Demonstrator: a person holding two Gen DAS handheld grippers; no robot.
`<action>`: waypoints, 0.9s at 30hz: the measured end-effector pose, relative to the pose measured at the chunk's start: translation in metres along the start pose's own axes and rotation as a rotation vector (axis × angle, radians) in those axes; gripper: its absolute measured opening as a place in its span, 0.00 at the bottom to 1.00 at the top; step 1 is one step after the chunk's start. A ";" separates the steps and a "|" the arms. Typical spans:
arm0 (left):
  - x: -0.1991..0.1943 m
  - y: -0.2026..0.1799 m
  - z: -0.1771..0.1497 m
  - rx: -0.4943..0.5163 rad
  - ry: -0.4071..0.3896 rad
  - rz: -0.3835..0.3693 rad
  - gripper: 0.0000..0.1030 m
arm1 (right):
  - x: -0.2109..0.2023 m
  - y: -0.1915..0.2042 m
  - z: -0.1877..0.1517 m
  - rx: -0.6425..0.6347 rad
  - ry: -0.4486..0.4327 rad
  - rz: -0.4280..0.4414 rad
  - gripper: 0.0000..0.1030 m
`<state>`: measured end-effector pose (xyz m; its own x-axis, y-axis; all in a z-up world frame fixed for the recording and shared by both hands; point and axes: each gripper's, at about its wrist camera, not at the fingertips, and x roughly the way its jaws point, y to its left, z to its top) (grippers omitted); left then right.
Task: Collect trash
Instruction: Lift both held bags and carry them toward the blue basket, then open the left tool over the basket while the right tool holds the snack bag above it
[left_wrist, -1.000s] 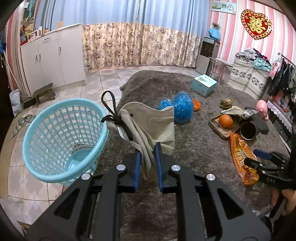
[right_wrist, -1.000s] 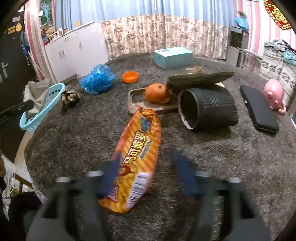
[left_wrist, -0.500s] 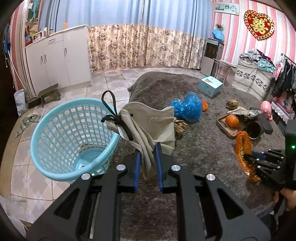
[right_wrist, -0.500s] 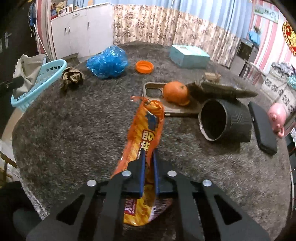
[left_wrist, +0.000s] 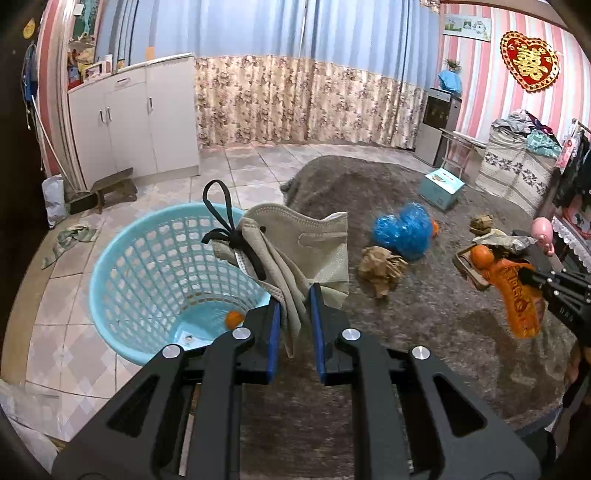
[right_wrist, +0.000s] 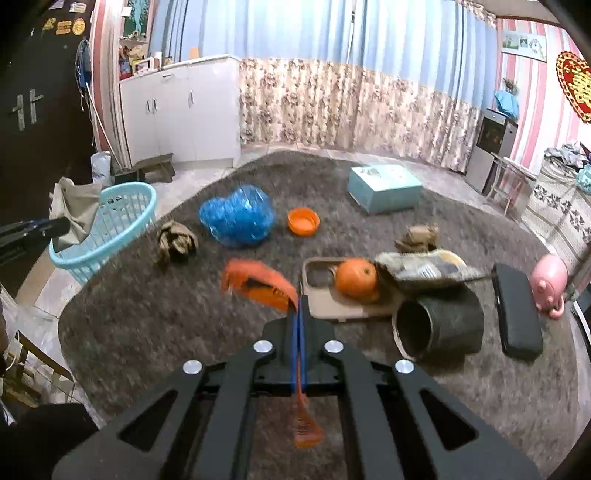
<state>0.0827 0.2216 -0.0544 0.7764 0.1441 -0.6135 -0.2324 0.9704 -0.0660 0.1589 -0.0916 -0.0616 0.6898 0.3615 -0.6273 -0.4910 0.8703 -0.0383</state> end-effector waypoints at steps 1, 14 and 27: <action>0.000 0.002 0.000 -0.001 -0.001 0.007 0.14 | 0.001 0.000 0.002 0.002 -0.005 0.004 0.01; 0.003 0.051 0.012 -0.061 -0.015 0.092 0.14 | 0.009 0.024 0.053 0.008 -0.081 0.078 0.01; 0.023 0.099 0.029 -0.111 -0.035 0.145 0.14 | 0.045 0.111 0.114 -0.058 -0.095 0.184 0.01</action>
<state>0.0943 0.3263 -0.0519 0.7495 0.2895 -0.5953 -0.4048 0.9120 -0.0662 0.1963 0.0592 -0.0059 0.6318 0.5445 -0.5516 -0.6407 0.7674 0.0238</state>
